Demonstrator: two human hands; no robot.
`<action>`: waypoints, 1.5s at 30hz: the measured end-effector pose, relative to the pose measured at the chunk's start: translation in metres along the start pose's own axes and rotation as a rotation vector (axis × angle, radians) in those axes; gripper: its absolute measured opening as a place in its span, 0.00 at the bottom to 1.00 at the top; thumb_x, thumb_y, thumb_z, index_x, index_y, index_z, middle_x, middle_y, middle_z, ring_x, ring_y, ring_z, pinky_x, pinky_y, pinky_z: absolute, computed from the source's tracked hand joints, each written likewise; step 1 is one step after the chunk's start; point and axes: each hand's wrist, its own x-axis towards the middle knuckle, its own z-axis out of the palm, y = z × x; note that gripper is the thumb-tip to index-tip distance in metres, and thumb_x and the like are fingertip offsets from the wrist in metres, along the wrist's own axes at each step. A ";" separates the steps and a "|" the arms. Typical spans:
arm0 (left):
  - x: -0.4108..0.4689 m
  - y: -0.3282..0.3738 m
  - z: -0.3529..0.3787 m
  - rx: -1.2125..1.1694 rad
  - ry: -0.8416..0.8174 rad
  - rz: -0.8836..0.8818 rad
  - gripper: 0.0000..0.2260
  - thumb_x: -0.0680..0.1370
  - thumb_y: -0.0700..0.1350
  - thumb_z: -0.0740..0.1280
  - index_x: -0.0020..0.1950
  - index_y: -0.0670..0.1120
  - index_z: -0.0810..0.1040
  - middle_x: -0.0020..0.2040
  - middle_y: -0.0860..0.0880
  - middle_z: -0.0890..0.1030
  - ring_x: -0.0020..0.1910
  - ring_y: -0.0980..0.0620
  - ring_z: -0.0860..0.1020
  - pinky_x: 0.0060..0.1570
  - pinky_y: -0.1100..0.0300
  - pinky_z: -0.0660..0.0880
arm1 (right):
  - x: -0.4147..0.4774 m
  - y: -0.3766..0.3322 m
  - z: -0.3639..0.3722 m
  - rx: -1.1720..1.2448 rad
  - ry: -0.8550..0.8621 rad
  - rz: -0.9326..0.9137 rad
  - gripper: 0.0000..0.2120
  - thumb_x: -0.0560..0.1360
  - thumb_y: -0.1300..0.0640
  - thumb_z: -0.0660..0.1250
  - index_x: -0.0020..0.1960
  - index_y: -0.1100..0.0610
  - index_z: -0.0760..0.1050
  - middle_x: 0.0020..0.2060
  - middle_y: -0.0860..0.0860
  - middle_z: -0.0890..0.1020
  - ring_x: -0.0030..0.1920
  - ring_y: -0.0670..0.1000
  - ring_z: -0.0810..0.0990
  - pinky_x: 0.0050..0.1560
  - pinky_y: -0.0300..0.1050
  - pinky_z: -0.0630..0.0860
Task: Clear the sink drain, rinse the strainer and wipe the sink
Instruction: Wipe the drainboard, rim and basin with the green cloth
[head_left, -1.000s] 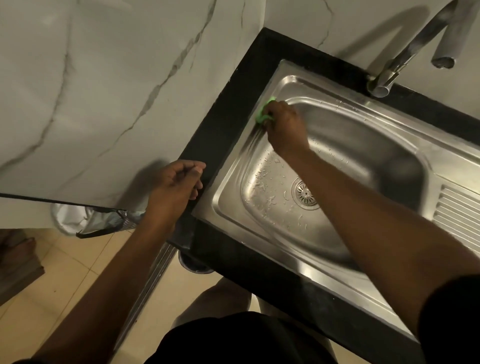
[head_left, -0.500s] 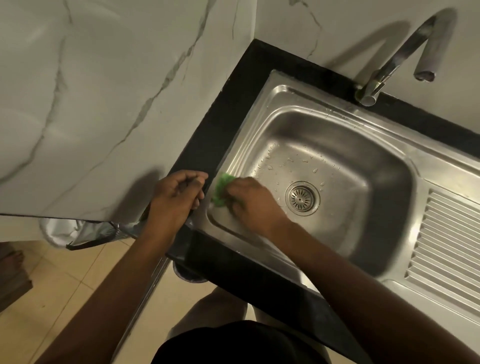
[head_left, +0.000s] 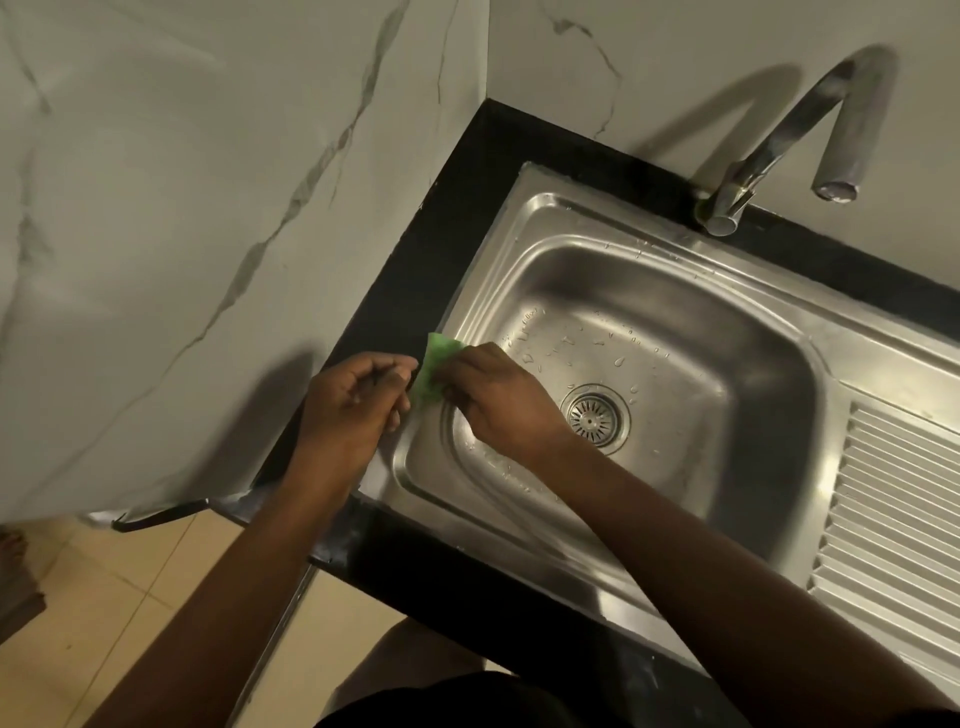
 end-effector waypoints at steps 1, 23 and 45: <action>0.001 0.000 0.001 -0.003 0.002 -0.007 0.06 0.82 0.44 0.69 0.56 0.48 0.86 0.36 0.51 0.84 0.34 0.58 0.79 0.39 0.67 0.79 | 0.005 0.006 -0.004 -0.002 0.028 0.011 0.12 0.79 0.60 0.68 0.62 0.54 0.82 0.55 0.51 0.82 0.57 0.56 0.78 0.45 0.55 0.82; 0.011 -0.004 0.014 -0.076 -0.005 -0.115 0.04 0.81 0.45 0.71 0.52 0.51 0.87 0.36 0.51 0.85 0.37 0.53 0.81 0.43 0.56 0.78 | 0.125 0.088 -0.083 -0.352 0.578 0.241 0.14 0.79 0.65 0.64 0.64 0.62 0.77 0.58 0.61 0.83 0.59 0.62 0.82 0.55 0.56 0.81; 0.013 -0.004 0.043 -0.030 -0.158 0.018 0.08 0.82 0.44 0.71 0.52 0.56 0.88 0.37 0.50 0.84 0.34 0.56 0.79 0.38 0.64 0.79 | -0.100 0.193 -0.141 -0.505 0.011 0.582 0.42 0.77 0.71 0.63 0.85 0.51 0.51 0.84 0.53 0.54 0.84 0.55 0.52 0.80 0.61 0.62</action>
